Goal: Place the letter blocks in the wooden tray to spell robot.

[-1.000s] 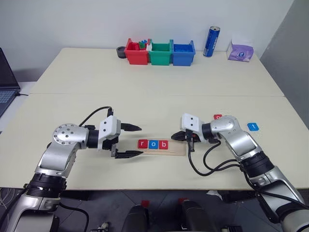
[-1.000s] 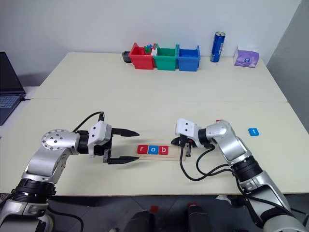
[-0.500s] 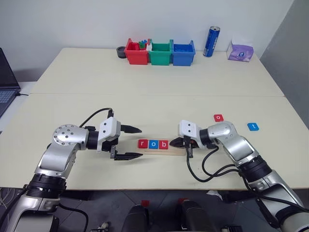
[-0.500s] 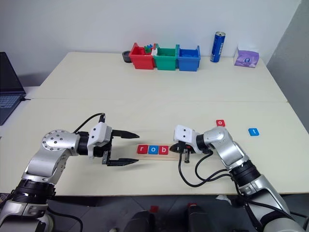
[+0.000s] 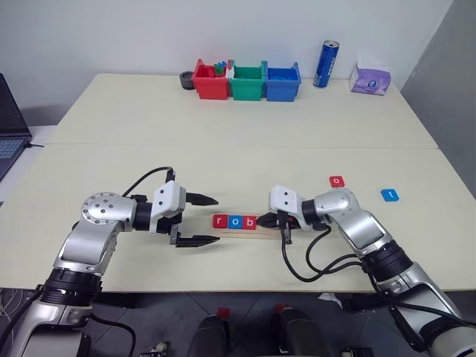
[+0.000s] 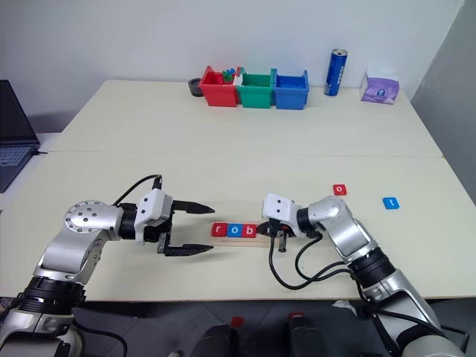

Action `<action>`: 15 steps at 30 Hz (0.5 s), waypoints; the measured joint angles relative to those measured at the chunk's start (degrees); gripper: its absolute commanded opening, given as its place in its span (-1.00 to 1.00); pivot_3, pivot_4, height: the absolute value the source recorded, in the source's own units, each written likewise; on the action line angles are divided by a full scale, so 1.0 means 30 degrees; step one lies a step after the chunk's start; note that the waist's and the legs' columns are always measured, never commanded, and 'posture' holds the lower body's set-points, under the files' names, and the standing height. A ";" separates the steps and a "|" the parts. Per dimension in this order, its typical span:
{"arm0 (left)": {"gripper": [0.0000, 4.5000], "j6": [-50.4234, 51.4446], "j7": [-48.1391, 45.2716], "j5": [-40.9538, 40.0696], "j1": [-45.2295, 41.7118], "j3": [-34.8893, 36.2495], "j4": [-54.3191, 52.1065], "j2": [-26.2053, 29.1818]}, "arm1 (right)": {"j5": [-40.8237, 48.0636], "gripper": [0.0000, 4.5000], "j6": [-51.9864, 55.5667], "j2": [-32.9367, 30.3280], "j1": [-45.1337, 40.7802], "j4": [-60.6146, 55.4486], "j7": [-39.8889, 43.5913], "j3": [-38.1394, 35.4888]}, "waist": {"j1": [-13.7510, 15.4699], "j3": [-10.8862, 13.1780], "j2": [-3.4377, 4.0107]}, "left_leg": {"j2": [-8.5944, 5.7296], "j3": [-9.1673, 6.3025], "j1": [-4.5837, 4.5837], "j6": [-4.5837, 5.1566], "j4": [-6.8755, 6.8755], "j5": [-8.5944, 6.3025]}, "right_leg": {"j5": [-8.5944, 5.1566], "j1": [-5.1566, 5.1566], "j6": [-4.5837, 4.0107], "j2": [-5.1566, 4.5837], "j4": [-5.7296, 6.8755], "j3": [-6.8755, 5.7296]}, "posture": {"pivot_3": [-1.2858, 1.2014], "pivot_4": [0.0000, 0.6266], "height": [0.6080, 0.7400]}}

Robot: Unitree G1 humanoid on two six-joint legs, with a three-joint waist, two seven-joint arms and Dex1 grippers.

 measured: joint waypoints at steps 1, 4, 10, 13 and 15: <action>1.00 -0.0003 0.0000 0.0000 0.0011 0.0000 0.0000 0.0000 | -0.0002 -0.99 -0.0001 0.0003 0.0000 0.0000 0.0001 0.0000 | 0.0000 0.0000 -0.0001 | 0.0000 -0.0001 -0.0001 0.0000 0.0000 0.0000 | 0.0000 0.0000 0.0000 0.0000 0.0000 0.0000 | 0.03 -0.52 1.00; 1.00 -0.0007 0.0007 0.0000 0.0042 0.0000 0.0000 0.0000 | -0.0004 -0.99 -0.0002 -0.0021 -0.0001 0.0000 0.0023 -0.0001 | 0.0000 0.0000 -0.0001 | -0.0001 0.0000 0.0000 0.0000 0.0000 0.0000 | 0.0000 0.0000 0.0000 -0.0001 0.0000 -0.0001 | 0.03 -0.52 1.00; 1.00 -0.0008 0.0051 0.0000 0.0065 0.0000 -0.0027 -0.0001 | 0.0014 -0.99 0.0003 -0.0535 -0.0002 -0.0019 0.0243 -0.0035 | 0.0001 0.0000 -0.0001 | -0.0001 0.0000 0.0000 0.0000 0.0000 0.0000 | 0.0000 0.0000 0.0000 -0.0001 -0.0001 0.0001 | 0.03 -0.52 1.00; 1.00 -0.0014 0.0062 0.0000 0.0116 0.0000 -0.0028 -0.0004 | 0.0027 -0.99 0.0031 -0.0825 -0.0002 -0.0124 0.0378 -0.0124 | 0.0002 0.0000 0.0000 | 0.0001 0.0000 0.0000 0.0000 0.0000 0.0000 | 0.0000 0.0000 0.0000 0.0000 0.0000 -0.0003 | 0.03 -0.52 1.00; 1.00 -0.0021 0.0078 0.0001 0.0114 0.0000 -0.0027 -0.0008 | 0.0035 -0.99 0.0052 -0.0855 -0.0002 -0.0234 0.0378 -0.0189 | -0.0001 0.0000 0.0000 | 0.0001 0.0000 0.0001 0.0000 -0.0001 0.0000 | 0.0000 0.0000 0.0000 0.0001 0.0000 -0.0001 | 0.03 -0.52 1.00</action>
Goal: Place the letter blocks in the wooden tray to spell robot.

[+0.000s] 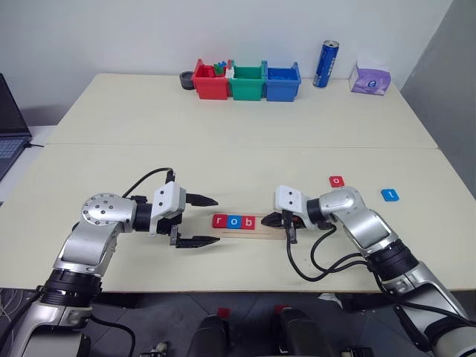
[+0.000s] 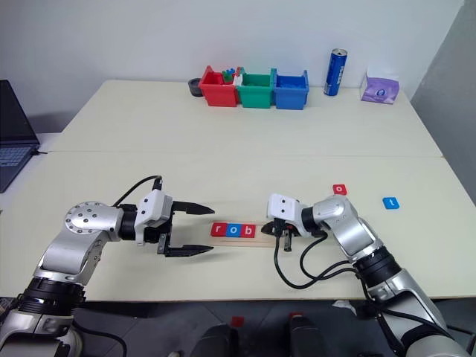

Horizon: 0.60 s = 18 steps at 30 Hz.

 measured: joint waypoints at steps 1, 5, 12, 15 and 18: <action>1.00 -0.0004 0.0013 0.0002 -0.0001 0.0000 0.0000 -0.0007 | 0.0002 -0.99 0.0009 -0.0001 -0.0001 -0.0052 0.0000 0.0000 | 0.0001 0.0000 0.0000 | 0.0001 -0.0001 0.0000 0.0000 0.0000 0.0000 | 0.0000 0.0000 0.0000 0.0000 0.0000 0.0000 | 0.03 -0.52 1.00; 1.00 -0.0024 0.0098 0.0014 -0.0006 -0.0001 0.0001 -0.0070 | 0.0016 -0.99 0.0141 -0.0033 0.0001 -0.0154 -0.0001 -0.0012 | 0.0004 0.0000 0.0000 | -0.0001 0.0000 -0.0001 0.0000 0.0001 0.0000 | 0.0000 0.0000 0.0000 -0.0001 -0.0001 0.0003 | 0.03 -0.52 1.00; 1.00 0.0201 0.0824 -0.0075 0.0124 0.0013 -0.0502 -0.0634 | 0.1276 -0.84 0.2672 -0.0642 0.0820 -0.2484 -0.1073 -0.2124 | 0.0030 0.0000 0.0000 | 0.0001 -0.0017 -0.0007 -0.0001 0.0000 0.0000 | 0.0000 0.0000 0.0000 -0.0007 -0.0004 0.0005 | 0.03 -0.52 1.00; 1.00 0.0928 0.1731 -0.0284 0.0516 0.0029 -0.1495 -0.1061 | 0.2139 -0.49 0.5183 -0.0901 0.1920 -0.4465 -0.2344 -0.4063 | 0.0054 0.0000 -0.0001 | 0.0005 -0.0042 -0.0024 -0.0001 0.0001 0.0000 | -0.0001 0.0004 0.0001 -0.0035 -0.0001 0.0021 | 0.03 -0.52 1.00; 1.00 0.2020 0.3175 -0.0480 0.0500 0.0025 -0.2687 -0.1993 | 0.2794 -0.03 0.7897 -0.0786 0.3222 -0.6850 -0.4415 -0.5992 | 0.0090 -0.0001 -0.0002 | 0.0003 -0.0052 -0.0042 -0.0001 0.0012 0.0001 | 0.0000 0.0008 0.0003 -0.0041 0.0000 0.0030 | 0.03 -0.52 1.00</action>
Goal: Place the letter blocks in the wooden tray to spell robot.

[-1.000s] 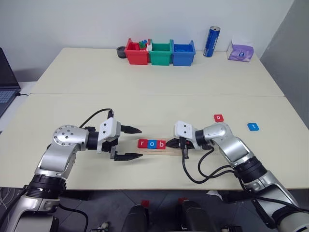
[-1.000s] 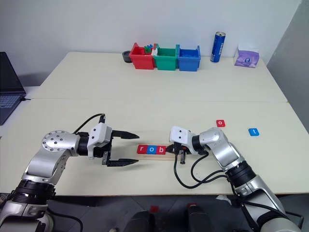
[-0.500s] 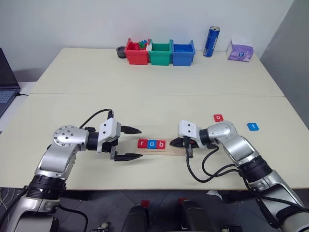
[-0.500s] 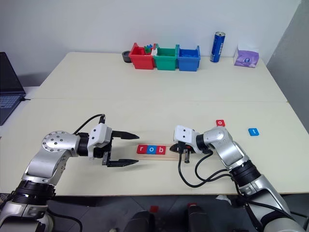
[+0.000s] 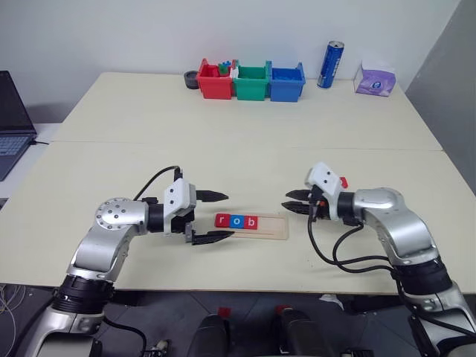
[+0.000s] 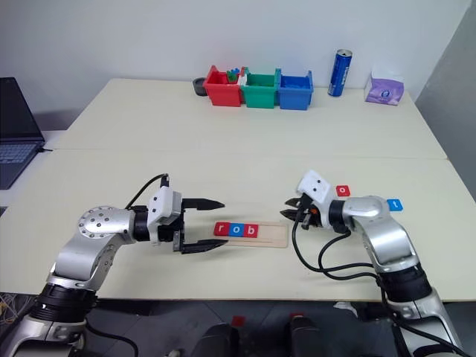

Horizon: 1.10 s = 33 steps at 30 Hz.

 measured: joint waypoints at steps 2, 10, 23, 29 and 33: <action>1.00 0.0597 0.0912 -0.0013 -0.0175 -0.0119 -0.0643 -0.0756 | 0.0020 0.27 0.1145 0.0367 0.0518 -0.0965 -0.1591 -0.0938 | -0.0011 0.0000 0.0000 | -0.0018 0.0011 0.0007 -0.0002 0.0005 0.0001 | 0.0000 0.0007 0.0001 0.0004 0.0004 0.0002 | 0.03 -0.52 1.00; 1.00 0.0924 0.4322 0.1683 -0.2070 -0.2153 -0.0616 -0.4038 | -0.1430 0.98 0.2082 0.3212 0.2090 -0.1966 -0.9237 -0.3646 | -0.0053 -0.0005 -0.0004 | -0.0031 0.0033 0.0014 -0.0006 -0.0002 0.0004 | 0.0003 0.0007 0.0005 0.0016 0.0004 0.0030 | 0.03 -0.52 1.00; 1.00 0.0950 0.5569 0.2721 -0.2900 -0.3192 0.0156 -0.5092 | -0.2092 0.98 0.1886 0.6586 0.0625 0.1619 -1.5249 -0.5222 | -0.0091 -0.0013 0.0011 | -0.0030 0.0054 0.0026 -0.0006 -0.0017 0.0004 | 0.0003 0.0007 0.0005 0.0023 -0.0006 0.0043 | 0.03 -0.52 1.00; 1.00 0.1157 0.5821 0.2702 -0.2881 -0.3192 -0.0034 -0.5003 | -0.2025 0.98 0.1111 0.6553 0.0168 0.3241 -1.5853 -0.5383 | -0.0096 -0.0013 0.0012 | -0.0027 0.0053 0.0027 -0.0005 -0.0019 0.0004 | 0.0003 0.0007 0.0005 0.0024 -0.0003 0.0044 | 0.03 -0.52 1.00; 1.00 0.1347 0.5860 0.2678 -0.2814 -0.3191 -0.0354 -0.4853 | -0.1676 0.98 0.0829 0.6551 0.0110 0.3998 -1.6018 -0.5710 | -0.0095 -0.0014 0.0013 | -0.0029 0.0055 0.0026 -0.0005 -0.0021 0.0003 | 0.0003 0.0007 0.0005 0.0024 -0.0005 0.0047 | 0.03 -0.52 1.00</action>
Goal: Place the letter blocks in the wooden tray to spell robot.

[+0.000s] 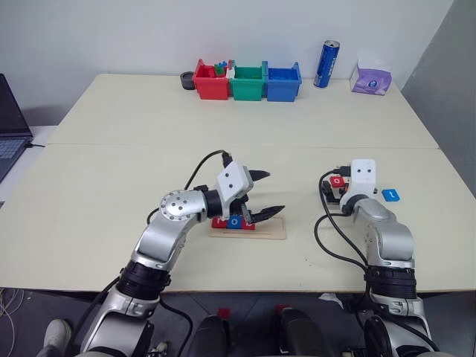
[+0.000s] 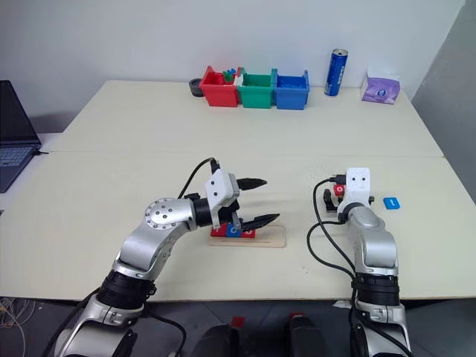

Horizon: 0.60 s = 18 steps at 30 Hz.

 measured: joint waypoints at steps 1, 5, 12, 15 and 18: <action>1.00 0.0014 0.0009 0.0000 0.0030 -0.0001 -0.0001 -0.0002 | 0.0111 0.98 -0.0158 -0.0007 -0.0039 0.0243 0.0010 -0.0052 | -0.0001 0.0000 0.0000 | 0.0000 0.0003 0.0002 0.0000 0.0000 0.0000 | 0.0000 0.0000 0.0000 0.0000 0.0001 0.0000 | 0.03 -0.52 1.00; 1.00 0.0055 0.0035 0.0004 0.0071 -0.0094 -0.0001 -0.0076 | 0.0366 0.98 -0.0691 -0.0061 -0.0191 0.1194 0.0067 -0.0256 | -0.0004 0.0000 0.0000 | 0.0000 0.0003 0.0001 0.0000 0.0000 0.0000 | 0.0000 0.0000 0.0000 0.0000 0.0001 0.0000 | 0.03 -0.52 1.00; 1.00 0.0165 -0.0003 -0.0003 0.0048 -0.0178 0.0000 -0.0227 | 0.0863 0.43 -0.1678 -0.0423 -0.0520 0.2308 0.0416 -0.0328 | -0.0005 0.0000 0.0000 | 0.0002 0.0006 0.0002 0.0000 -0.0001 0.0000 | 0.0000 0.0001 0.0000 0.0002 0.0000 0.0002 | 0.03 -0.52 1.00; 1.00 0.0252 -0.0042 -0.0012 -0.0067 -0.0181 0.0002 -0.0229 | 0.0943 -0.05 -0.1917 -0.0492 -0.0519 0.2475 0.0444 -0.0320 | -0.0008 0.0000 0.0000 | 0.0002 0.0005 0.0003 0.0000 -0.0003 0.0000 | 0.0000 0.0001 0.0000 0.0002 0.0000 0.0003 | 0.03 -0.52 1.00; 1.00 0.0281 -0.0130 -0.0025 -0.0077 -0.0182 0.0004 -0.0229 | 0.0953 -0.35 -0.2102 -0.0508 -0.0517 0.2571 0.0489 -0.0300 | -0.0010 0.0000 0.0000 | 0.0003 0.0004 0.0002 0.0001 -0.0003 0.0000 | 0.0000 0.0000 0.0000 0.0002 0.0000 0.0003 | 0.03 -0.52 1.00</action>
